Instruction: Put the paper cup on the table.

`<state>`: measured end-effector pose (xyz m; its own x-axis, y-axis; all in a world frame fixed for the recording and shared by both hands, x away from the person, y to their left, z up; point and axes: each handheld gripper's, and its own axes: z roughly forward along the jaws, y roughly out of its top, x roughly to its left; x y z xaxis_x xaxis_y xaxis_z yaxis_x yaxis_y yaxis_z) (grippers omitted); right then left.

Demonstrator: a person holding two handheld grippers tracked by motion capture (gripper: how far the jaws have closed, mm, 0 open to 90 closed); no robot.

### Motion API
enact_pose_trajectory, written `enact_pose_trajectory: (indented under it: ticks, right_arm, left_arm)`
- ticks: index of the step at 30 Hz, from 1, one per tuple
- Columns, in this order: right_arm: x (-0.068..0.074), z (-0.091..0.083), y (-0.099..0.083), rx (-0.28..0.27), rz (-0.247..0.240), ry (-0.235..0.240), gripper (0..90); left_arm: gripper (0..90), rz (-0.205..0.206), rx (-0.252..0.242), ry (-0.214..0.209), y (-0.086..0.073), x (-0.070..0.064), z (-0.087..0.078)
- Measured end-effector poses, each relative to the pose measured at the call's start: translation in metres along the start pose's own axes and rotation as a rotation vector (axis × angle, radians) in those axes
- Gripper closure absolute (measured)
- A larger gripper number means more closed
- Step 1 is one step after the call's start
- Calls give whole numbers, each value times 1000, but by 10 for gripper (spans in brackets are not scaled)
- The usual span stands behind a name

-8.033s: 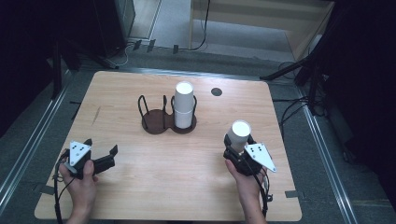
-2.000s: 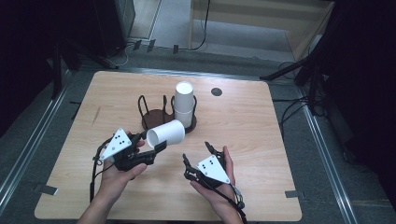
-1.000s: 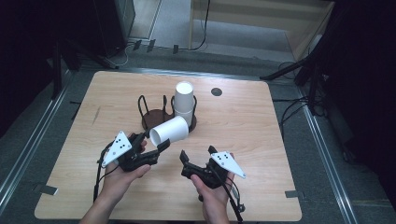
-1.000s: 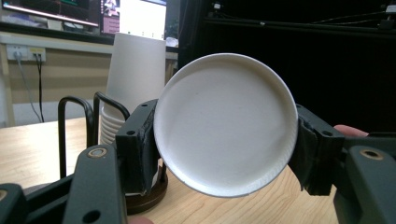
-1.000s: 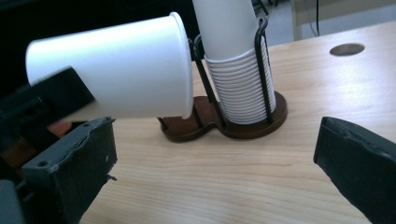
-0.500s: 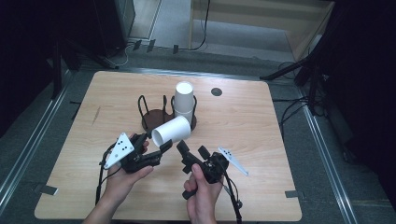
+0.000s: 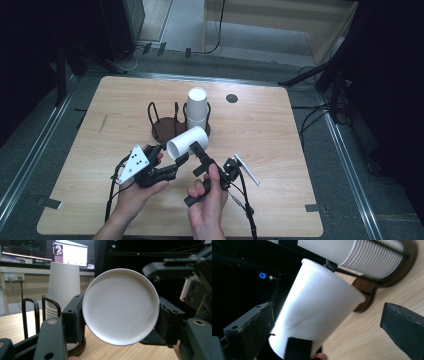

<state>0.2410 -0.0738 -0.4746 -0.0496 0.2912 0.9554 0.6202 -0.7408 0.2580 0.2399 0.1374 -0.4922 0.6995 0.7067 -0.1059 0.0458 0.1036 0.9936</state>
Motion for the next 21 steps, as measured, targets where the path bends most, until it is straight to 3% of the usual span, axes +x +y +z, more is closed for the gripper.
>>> enact_pose_trajectory:
  ticks: [3, 9, 21]
  right_arm:
    - [1, 4, -1, -3, 72, 24, 0]
    - [-2, 7, 2, -1, 160, 38, 0]
    - [-9, 14, 10, 16, 246, 29, 0]
  left_arm:
    - [345, 5, -1, -2, -1, -3, 2]
    - [344, 20, 0, -1, -2, -5, 2]
    - [344, 52, 24, -7, -4, -10, 5]
